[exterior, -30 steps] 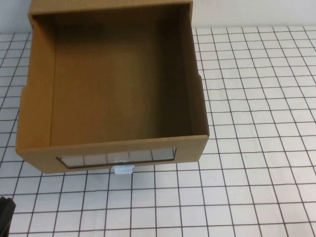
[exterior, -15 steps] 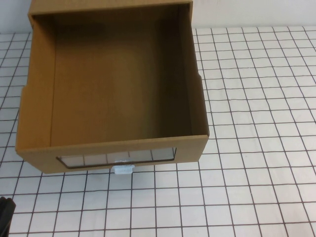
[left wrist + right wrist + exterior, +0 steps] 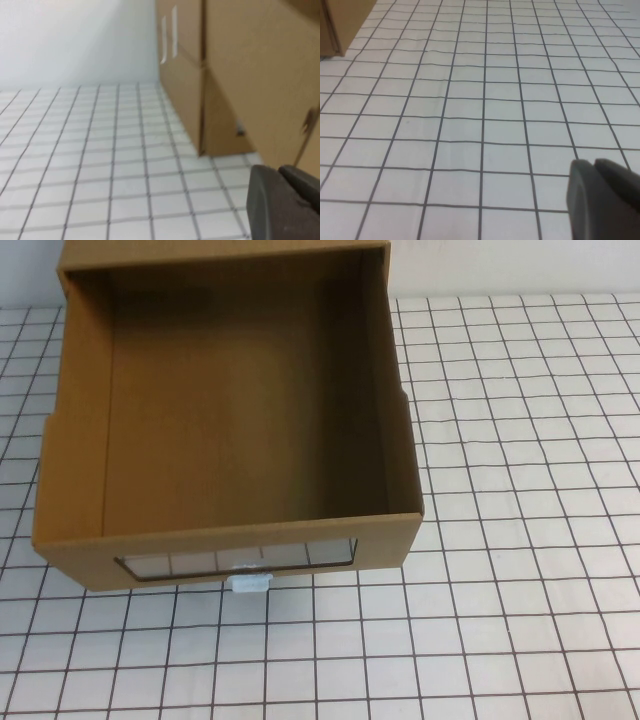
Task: Open the shoe box
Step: 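Pull the top drawer of the cardboard box fully open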
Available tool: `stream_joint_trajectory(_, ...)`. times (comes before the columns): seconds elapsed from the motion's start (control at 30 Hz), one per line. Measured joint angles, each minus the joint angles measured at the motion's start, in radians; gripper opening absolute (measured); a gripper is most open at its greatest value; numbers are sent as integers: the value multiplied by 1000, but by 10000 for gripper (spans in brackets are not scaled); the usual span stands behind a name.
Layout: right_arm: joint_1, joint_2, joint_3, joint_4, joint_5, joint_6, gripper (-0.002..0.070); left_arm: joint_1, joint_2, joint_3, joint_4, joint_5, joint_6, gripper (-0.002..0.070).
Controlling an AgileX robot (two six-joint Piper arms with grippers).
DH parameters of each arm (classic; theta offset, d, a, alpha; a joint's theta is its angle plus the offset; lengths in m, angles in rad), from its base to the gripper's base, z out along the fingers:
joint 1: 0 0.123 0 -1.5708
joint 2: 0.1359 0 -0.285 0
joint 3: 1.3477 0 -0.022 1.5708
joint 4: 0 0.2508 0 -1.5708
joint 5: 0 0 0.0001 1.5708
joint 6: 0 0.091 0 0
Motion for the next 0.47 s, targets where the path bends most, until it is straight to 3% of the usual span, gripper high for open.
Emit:
stream_joint_trajectory(0.13,0,0,0,0,0,0,-13,0,0,0,232,82,-219,-2)
stream_joint_trajectory(0.3,0,0,0,0,0,0,-13,0,0,0,280,231,-261,-2)
stream_joint_trajectory(0.47,0,0,0,0,0,0,-13,0,0,0,288,255,-268,-2)
